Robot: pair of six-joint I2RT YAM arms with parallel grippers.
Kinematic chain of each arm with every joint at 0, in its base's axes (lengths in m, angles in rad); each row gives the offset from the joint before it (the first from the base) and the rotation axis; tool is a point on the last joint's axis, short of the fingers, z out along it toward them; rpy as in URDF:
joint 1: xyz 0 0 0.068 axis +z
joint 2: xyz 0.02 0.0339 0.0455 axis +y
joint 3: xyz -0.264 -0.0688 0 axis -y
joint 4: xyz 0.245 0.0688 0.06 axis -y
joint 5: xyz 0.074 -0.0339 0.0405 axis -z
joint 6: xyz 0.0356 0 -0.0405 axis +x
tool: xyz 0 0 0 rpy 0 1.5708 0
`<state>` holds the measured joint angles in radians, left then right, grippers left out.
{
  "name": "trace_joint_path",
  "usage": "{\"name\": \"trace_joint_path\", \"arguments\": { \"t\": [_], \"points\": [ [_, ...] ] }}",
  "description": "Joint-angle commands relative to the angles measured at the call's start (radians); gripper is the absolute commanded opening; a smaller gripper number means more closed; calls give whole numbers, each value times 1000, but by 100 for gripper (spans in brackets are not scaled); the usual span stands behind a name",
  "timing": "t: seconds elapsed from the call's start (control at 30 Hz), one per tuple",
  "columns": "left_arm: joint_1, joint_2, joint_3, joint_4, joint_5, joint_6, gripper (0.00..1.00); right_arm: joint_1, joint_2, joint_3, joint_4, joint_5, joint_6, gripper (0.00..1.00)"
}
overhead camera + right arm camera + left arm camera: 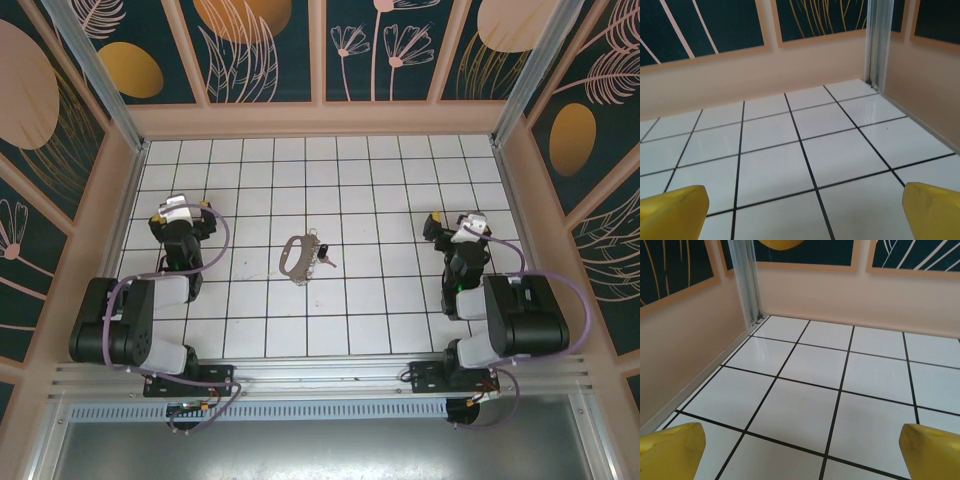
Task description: Put the keys on the keyring
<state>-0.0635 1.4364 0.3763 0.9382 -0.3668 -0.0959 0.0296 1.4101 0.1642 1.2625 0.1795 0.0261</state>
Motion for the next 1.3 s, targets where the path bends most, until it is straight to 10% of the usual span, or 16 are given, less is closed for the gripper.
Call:
{"name": "trace_joint_path", "arguments": {
  "t": [0.0,0.27,0.73,1.27],
  "points": [
    [4,-62,23,-93,-14,-44,99,17,-127,58,-167,49,-8,99],
    [4,-306,117,-483,40,-224,99,108,-366,218,-712,62,161,99],
    [-99,-359,303,-1004,604,-362,99,349,-393,344,-1171,-160,283,99],
    [-456,-177,237,-1031,630,-367,87,437,-390,285,-1164,-383,285,99]
  ]
}}
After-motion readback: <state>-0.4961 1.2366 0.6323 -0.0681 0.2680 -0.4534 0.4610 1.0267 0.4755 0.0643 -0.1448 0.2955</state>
